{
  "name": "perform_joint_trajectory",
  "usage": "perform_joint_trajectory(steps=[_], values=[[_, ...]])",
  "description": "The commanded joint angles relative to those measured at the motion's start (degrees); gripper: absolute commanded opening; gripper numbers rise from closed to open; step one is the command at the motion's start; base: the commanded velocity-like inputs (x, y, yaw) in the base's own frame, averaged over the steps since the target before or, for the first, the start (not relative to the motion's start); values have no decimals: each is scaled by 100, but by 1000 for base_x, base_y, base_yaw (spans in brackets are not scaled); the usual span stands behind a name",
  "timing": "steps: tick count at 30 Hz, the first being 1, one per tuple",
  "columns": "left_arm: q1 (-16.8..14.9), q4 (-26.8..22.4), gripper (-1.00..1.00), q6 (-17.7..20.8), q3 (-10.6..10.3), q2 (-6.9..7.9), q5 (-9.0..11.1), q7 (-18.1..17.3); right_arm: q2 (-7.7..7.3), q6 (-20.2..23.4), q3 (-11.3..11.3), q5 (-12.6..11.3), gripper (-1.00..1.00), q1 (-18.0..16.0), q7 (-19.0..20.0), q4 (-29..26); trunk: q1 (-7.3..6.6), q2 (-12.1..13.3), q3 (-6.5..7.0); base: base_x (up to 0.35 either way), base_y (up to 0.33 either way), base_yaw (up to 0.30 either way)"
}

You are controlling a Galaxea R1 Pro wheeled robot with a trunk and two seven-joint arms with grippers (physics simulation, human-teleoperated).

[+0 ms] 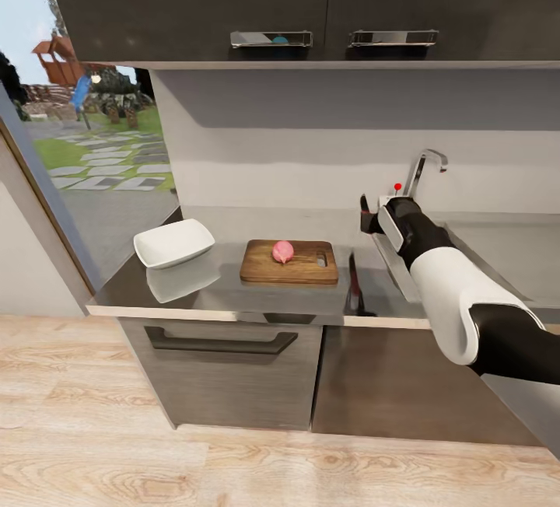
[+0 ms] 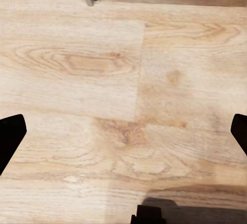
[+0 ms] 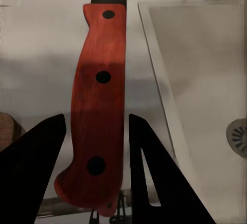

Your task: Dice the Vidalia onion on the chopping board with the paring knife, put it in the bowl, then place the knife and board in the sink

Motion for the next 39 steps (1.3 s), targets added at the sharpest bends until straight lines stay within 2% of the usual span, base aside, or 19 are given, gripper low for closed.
perform_joint_trajectory(steps=[1, 7, 11, 12, 13, 17, 21, 22, 26, 27, 30, 31, 33, 34, 37, 38, 39], values=[[-8, 19, 100, -11, -49, -5, 19, 15, -1, 44, 2, -11, -100, -3, -18, -32, 0, -3, -6, 0, 0, 0], [-8, 19, 100, 16, -49, -7, 19, 11, -5, 67, 38, -7, -100, -3, -11, -68, 0, -3, -6, 0, 0, 0], [-8, 19, 100, 19, -49, 0, 19, 11, -6, 68, 44, 112, -100, -3, -9, -72, 0, -3, -6, 0, 0, 0], [-8, 19, 100, 21, -49, 1, 19, 11, -2, 62, 44, 210, -100, -3, -9, -73, 0, -3, -6, 0, 0, 0], [-8, 19, 100, 26, -49, 2, 19, 11, 3, 53, 50, 456, -100, -3, -9, -73, 0, -3, -6, -30, 0, 0], [-8, 19, 100, 28, -49, 2, 19, 11, 50, 39, 99, 1012, -100, -3, -19, -73, 0, -3, -6, -98, 0, 0], [-8, 19, 100, 29, -49, 2, 19, 11, 194, 29, 156, 1668, -100, -3, -165, -74, 0, -3, -6, -163, 34, 0], [-8, 19, 100, 29, -49, 2, 19, 11, 282, 27, 169, 1863, -100, -3, -400, -74, 0, -3, -6, -202, 114, 0], [-8, 19, 100, 34, -49, 2, 19, 11, 333, 33, 193, 1927, -100, -3, -702, -74, 0, -3, -6, -207, 156, 0], [-8, 19, 100, 105, -49, 2, 19, 8, 400, 50, 444, 1943, -100, -3, -936, -74, 0, -3, -6, -214, 198, 0], [-8, 19, 100, 181, -49, 2, 19, 4, 558, 79, 1126, 1953, -100, -3, -1292, -74, 0, -3, -6, -216, 205, 0], [-8, 19, 100, 187, -49, 2, 19, 3, 591, 84, 1252, 1954, -100, -3, -1360, -72, 0, -3, -6, -216, 207, 0], [-8, 19, 100, 203, -49, 2, 19, 3, 716, 97, 1671, 1953, -100, -3, -1639, -66, 0, -3, -6, -217, 209, 0], [-8, 19, 100, 207, -49, 2, 19, 3, 775, 100, 1799, 1950, -100, -3, -1776, -54, 0, -3, -6, -217, 209, 0], [-8, 19, 100, 211, -49, 2, 19, 2, 919, 106, 1956, 1943, -100, -3, -2096, -19, 0, -3, -6, -217, 210, 0], [-8, 19, 100, 213, -49, 2, 19, 2, 976, 120, 2012, 1940, -100, -3, -2364, 4, 0, -3, -6, -182, 236, 0], [-8, 19, 100, 213, -49, 2, 19, 2, 976, 144, 2022, 1937, -100, -3, -2448, 18, 0, -3, -6, -133, 250, 0]])
